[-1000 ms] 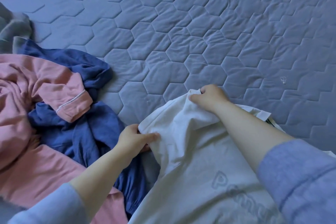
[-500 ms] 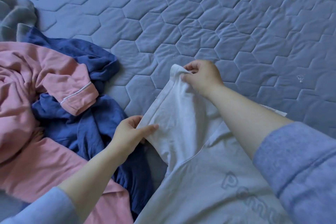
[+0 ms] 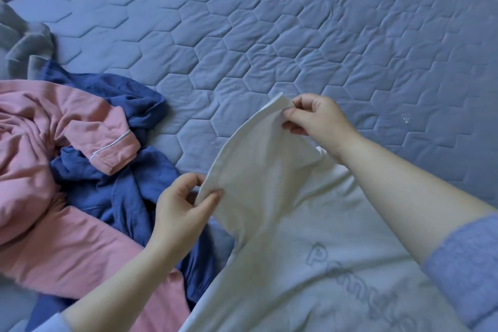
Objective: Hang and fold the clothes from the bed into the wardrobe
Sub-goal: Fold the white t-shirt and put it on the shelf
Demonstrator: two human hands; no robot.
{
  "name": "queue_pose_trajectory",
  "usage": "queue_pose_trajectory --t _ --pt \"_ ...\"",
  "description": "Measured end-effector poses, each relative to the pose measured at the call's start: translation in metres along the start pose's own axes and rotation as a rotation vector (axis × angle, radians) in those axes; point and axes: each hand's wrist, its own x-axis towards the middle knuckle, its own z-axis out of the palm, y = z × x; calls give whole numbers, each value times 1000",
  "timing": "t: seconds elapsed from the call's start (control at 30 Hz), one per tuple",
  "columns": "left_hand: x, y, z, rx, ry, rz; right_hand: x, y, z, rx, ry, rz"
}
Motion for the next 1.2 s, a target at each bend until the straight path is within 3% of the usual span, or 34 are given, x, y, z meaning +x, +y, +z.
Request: queue_pose_trajectory --t 0.13,0.23,0.4,0.47,0.63,0.73,0.87,1.0,1.03,1.1,1.17,1.2 --pt "-25 21 12 100 -50 270 -28 13 -24 232 135 141" --pt "-47 33 24 208 -197 499 -53 27 -45 264 196 182" --pt "-80 25 54 317 -611 522 -92 76 -76 160 207 294" --pt "-88 15 61 399 -680 499 -103 102 -80 127 252 363" --pt "-85 3 55 533 -435 485 -123 151 -69 -13 379 598" --pt "-77 -8 45 613 -325 434 -131 160 -58 -17 398 572" --pt "-68 -18 34 644 -346 370 -133 157 -52 39 468 456" --pt "-66 -25 38 577 -334 132 -134 145 -59 319 420 489" --pt "-64 -25 41 567 -330 76 -136 145 -62 251 412 513" --pt "-60 -26 44 527 -318 8 -135 147 -68 -263 381 541" --pt "-58 -27 43 501 -328 2 -129 143 -67 -765 335 467" --pt "-58 -28 42 494 -338 15 -123 139 -64 -838 339 385"
